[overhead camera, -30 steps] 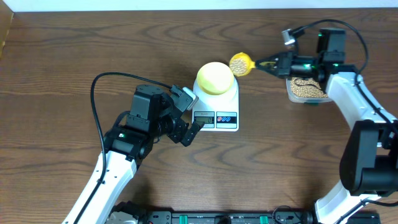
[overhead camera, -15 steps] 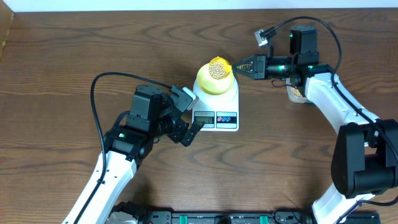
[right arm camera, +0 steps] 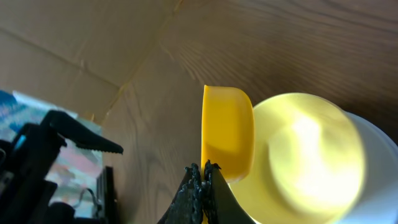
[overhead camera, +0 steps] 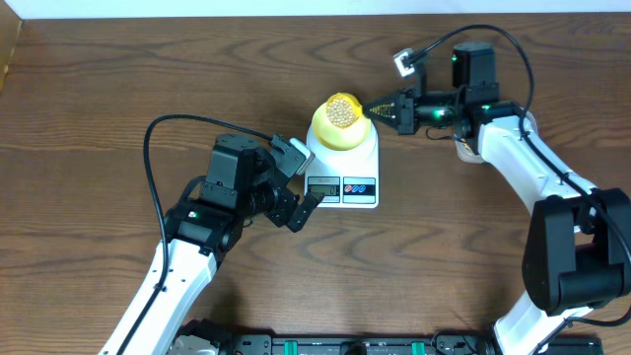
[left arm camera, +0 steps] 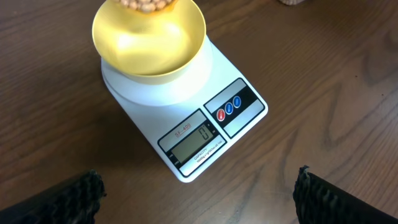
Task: Scoop item into bowl and weigh 50g on scale
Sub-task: 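Tilt the scoop to pour soybeans into the yellow bowl, then carry the empty yellow scoop right back to the soybean tub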
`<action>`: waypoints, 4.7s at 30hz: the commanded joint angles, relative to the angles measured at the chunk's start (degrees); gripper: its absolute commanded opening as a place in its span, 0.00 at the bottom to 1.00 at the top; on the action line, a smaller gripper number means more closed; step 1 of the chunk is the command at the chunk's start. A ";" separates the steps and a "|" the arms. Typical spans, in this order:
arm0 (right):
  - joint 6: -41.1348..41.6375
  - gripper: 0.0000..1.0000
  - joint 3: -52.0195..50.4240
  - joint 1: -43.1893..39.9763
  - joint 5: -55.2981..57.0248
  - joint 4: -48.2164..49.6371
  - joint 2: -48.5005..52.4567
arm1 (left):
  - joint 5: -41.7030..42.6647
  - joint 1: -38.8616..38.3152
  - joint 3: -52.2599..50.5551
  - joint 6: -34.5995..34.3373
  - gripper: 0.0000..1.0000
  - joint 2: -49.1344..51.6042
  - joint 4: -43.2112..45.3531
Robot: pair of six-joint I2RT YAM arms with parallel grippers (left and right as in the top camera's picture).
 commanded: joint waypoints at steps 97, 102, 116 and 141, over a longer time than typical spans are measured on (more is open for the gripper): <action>-34.36 0.01 -0.22 1.75 6.86 10.80 0.63 | 0.70 0.17 -0.87 1.18 1.00 0.33 -0.28; -11.50 0.01 -0.22 0.61 7.10 18.95 0.61 | 0.70 0.17 -0.87 1.16 1.00 0.33 -0.28; 23.96 0.01 -0.22 -12.02 5.73 17.68 -2.43 | 0.70 0.17 -0.87 1.18 1.00 0.33 -0.28; -0.94 0.01 -0.22 -19.93 46.73 -26.75 -19.17 | 0.70 0.17 -0.87 1.16 1.00 0.33 -0.28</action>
